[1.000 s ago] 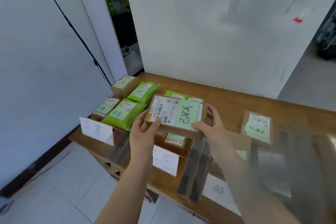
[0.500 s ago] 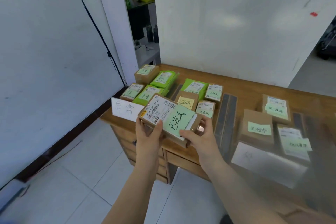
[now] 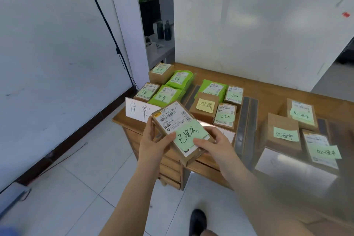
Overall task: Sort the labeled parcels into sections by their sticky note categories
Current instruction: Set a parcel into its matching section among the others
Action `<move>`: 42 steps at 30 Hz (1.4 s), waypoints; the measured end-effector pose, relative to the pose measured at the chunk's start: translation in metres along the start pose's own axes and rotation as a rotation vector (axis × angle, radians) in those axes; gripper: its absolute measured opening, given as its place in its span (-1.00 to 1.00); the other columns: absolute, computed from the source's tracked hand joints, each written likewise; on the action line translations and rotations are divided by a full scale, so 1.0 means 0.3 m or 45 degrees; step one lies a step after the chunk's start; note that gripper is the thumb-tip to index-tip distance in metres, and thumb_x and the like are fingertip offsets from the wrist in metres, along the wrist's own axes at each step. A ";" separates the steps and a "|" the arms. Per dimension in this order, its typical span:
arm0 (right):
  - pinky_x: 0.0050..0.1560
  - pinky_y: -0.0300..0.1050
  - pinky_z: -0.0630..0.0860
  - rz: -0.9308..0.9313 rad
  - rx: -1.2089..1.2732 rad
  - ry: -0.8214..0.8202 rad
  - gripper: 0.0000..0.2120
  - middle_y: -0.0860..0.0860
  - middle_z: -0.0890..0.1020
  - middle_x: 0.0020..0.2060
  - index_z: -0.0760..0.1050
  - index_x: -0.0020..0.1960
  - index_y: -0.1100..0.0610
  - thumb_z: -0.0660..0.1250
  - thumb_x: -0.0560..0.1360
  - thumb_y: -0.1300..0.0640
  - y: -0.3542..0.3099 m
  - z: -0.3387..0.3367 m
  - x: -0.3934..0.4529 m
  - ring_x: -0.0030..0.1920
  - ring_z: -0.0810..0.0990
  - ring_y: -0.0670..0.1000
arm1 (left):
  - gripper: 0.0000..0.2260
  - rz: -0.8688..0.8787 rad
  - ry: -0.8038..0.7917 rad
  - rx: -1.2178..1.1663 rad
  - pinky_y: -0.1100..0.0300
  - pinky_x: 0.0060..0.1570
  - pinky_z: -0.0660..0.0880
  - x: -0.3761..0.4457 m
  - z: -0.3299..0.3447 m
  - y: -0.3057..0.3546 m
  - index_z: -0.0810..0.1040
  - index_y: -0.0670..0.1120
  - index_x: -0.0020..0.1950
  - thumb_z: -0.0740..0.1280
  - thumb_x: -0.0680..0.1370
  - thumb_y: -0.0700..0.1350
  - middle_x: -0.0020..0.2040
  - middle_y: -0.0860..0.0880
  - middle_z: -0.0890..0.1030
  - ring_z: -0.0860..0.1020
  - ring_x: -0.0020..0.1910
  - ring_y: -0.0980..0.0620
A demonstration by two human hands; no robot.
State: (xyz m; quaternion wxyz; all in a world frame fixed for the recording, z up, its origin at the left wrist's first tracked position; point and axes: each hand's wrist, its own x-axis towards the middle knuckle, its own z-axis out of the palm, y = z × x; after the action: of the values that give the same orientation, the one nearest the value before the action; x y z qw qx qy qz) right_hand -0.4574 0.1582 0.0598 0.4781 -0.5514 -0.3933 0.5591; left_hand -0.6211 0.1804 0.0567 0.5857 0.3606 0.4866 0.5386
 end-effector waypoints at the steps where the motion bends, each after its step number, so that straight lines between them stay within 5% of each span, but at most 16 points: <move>1: -0.32 -0.32 0.55 0.006 -0.023 -0.008 -0.70 -0.01 0.67 -0.01 0.44 0.07 -0.02 0.44 0.43 0.21 0.001 -0.007 0.016 -0.16 0.68 -0.11 | -0.48 -0.010 -0.021 0.010 -0.06 -0.07 0.62 0.015 0.004 0.003 0.41 0.31 0.08 0.41 0.44 -0.31 -0.15 0.32 0.65 0.65 -0.01 0.06; 5: -0.20 -0.23 0.58 0.039 -0.018 -0.030 -0.66 -0.07 0.68 -0.02 0.45 0.11 -0.11 0.44 0.43 0.18 0.004 -0.033 0.097 -0.10 0.68 -0.10 | -0.55 -0.050 -0.049 -0.004 -0.07 -0.07 0.62 0.095 0.031 0.006 0.45 0.27 0.06 0.39 0.46 -0.29 0.07 0.18 0.62 0.66 -0.02 0.05; 13: -0.25 -0.26 0.57 0.066 0.091 0.147 -0.70 -0.07 0.62 0.02 0.45 0.14 -0.02 0.41 0.46 0.19 -0.004 -0.090 0.324 -0.12 0.66 -0.13 | -0.52 -0.071 -0.185 0.152 0.08 -0.12 0.64 0.345 0.158 0.008 0.42 0.08 0.29 0.36 0.48 -0.34 0.05 0.14 0.61 0.65 -0.02 0.07; 18: -0.05 -0.07 0.62 0.083 0.099 0.298 -0.68 -0.06 0.59 0.06 0.41 0.16 -0.03 0.40 0.47 0.16 -0.018 -0.179 0.448 -0.01 0.64 -0.01 | -0.54 -0.132 -0.320 0.228 0.07 -0.07 0.63 0.508 0.287 -0.030 0.43 0.04 0.34 0.36 0.49 -0.28 0.19 0.04 0.60 0.65 0.04 0.02; 21: -0.04 -0.03 0.63 0.108 0.092 0.383 -0.65 -0.03 0.59 0.11 0.39 0.19 -0.05 0.41 0.47 0.13 -0.021 -0.246 0.505 0.01 0.65 0.02 | -0.56 -0.085 -0.381 0.348 0.17 -0.16 0.63 0.602 0.365 -0.065 0.44 0.07 0.30 0.37 0.49 -0.28 0.13 0.03 0.61 0.65 -0.06 0.14; 26: -0.01 -0.06 0.62 0.167 0.022 0.513 -0.63 -0.05 0.58 0.10 0.35 0.22 -0.04 0.39 0.48 0.10 -0.008 -0.344 0.587 0.01 0.64 -0.03 | -0.54 -0.029 -0.604 0.540 0.25 -0.03 0.59 0.714 0.480 -0.136 0.45 0.25 0.11 0.38 0.47 -0.32 0.05 0.17 0.60 0.57 0.04 0.23; 30: -0.02 -0.08 0.62 0.212 -0.031 0.599 -0.57 -0.07 0.52 0.08 0.31 0.27 0.00 0.40 0.47 0.11 0.005 -0.408 0.618 0.01 0.61 -0.05 | -0.53 -0.014 -0.740 0.721 0.07 0.03 0.59 0.767 0.550 -0.191 0.45 0.24 0.20 0.42 0.46 -0.25 0.14 0.16 0.61 0.59 0.09 0.09; 34: -0.08 -0.16 0.60 0.269 -0.058 0.673 -0.52 -0.02 0.52 0.12 0.31 0.32 0.06 0.41 0.47 0.13 0.037 -0.451 0.651 0.02 0.59 -0.05 | -0.52 0.037 -0.788 0.901 0.33 -0.11 0.56 0.804 0.601 -0.224 0.43 0.08 0.34 0.42 0.47 -0.21 0.04 0.21 0.56 0.55 -0.09 0.26; 39: -0.12 -0.19 0.61 0.382 -0.059 0.686 -0.51 0.01 0.54 0.14 0.30 0.34 0.09 0.39 0.48 0.14 0.082 -0.478 0.706 -0.02 0.61 -0.06 | -0.59 -0.048 -0.742 1.134 0.07 0.01 0.57 0.860 0.634 -0.280 0.50 0.07 0.27 0.45 0.44 -0.13 0.04 0.11 0.62 0.60 -0.06 0.09; 42: 0.00 -0.09 0.60 0.440 -0.121 0.679 -0.52 0.06 0.54 0.20 0.30 0.35 0.13 0.37 0.49 0.14 0.102 -0.489 0.738 0.09 0.60 0.02 | -0.66 -0.016 -0.762 1.270 0.13 0.00 0.53 0.878 0.646 -0.303 0.55 0.07 0.20 0.44 0.44 -0.12 0.01 0.11 0.63 0.57 -0.05 0.09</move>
State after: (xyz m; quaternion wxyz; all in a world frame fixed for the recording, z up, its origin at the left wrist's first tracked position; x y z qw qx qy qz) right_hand -0.3004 0.3527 -0.0351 0.4359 -0.7589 -0.1804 0.4488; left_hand -0.4240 0.4442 -0.0255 0.4603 0.7266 0.4969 0.1155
